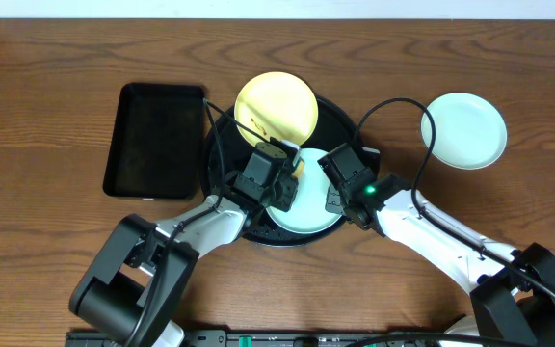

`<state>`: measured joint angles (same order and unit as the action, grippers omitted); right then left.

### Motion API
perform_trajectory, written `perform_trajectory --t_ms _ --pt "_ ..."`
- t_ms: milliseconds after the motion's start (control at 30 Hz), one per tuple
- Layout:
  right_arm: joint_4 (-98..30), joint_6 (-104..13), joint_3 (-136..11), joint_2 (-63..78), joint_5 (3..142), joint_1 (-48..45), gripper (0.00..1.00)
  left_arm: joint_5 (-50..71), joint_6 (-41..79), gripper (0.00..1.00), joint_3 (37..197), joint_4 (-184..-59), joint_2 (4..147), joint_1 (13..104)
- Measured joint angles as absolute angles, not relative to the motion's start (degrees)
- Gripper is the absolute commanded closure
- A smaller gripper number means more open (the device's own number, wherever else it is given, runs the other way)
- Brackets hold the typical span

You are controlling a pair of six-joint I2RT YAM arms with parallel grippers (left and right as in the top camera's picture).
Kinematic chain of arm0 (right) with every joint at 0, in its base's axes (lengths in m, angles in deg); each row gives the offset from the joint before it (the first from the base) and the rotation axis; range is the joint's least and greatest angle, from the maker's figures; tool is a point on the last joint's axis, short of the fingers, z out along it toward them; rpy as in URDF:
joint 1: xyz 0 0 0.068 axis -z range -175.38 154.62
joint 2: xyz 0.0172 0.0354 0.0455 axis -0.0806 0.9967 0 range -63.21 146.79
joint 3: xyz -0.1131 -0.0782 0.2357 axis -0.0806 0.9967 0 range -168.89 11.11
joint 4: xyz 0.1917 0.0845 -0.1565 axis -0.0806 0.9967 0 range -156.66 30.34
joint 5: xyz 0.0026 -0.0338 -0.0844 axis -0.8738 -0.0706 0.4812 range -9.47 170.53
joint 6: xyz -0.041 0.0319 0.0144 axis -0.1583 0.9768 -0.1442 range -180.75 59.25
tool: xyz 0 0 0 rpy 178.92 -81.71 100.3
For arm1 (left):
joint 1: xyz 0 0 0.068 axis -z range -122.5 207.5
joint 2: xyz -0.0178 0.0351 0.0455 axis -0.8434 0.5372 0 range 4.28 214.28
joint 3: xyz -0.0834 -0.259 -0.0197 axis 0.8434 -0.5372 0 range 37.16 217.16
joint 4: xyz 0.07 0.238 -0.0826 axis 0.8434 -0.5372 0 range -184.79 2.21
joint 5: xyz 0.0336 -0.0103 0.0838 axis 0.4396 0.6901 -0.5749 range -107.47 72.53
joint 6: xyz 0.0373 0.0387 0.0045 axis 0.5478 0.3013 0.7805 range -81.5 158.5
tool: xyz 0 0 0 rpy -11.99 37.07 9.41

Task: Clean dirty plates on tray and stack at the side
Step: 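Scrub the held pale green plate with the sponge in the left gripper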

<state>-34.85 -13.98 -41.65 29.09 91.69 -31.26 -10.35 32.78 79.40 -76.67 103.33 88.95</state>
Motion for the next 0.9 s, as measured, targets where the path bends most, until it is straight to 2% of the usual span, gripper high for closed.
perform_trajectory --t_ms 567,900 --pt "-34.74 -13.59 -41.65 29.09 91.69 -31.26 0.99 -10.61 32.83 0.92 79.18 -69.07 105.88 87.57" --pt "-34.74 -13.20 -41.65 29.09 91.84 -31.24 0.99 -11.09 32.83 0.92 78.75 -58.29 109.14 87.50"
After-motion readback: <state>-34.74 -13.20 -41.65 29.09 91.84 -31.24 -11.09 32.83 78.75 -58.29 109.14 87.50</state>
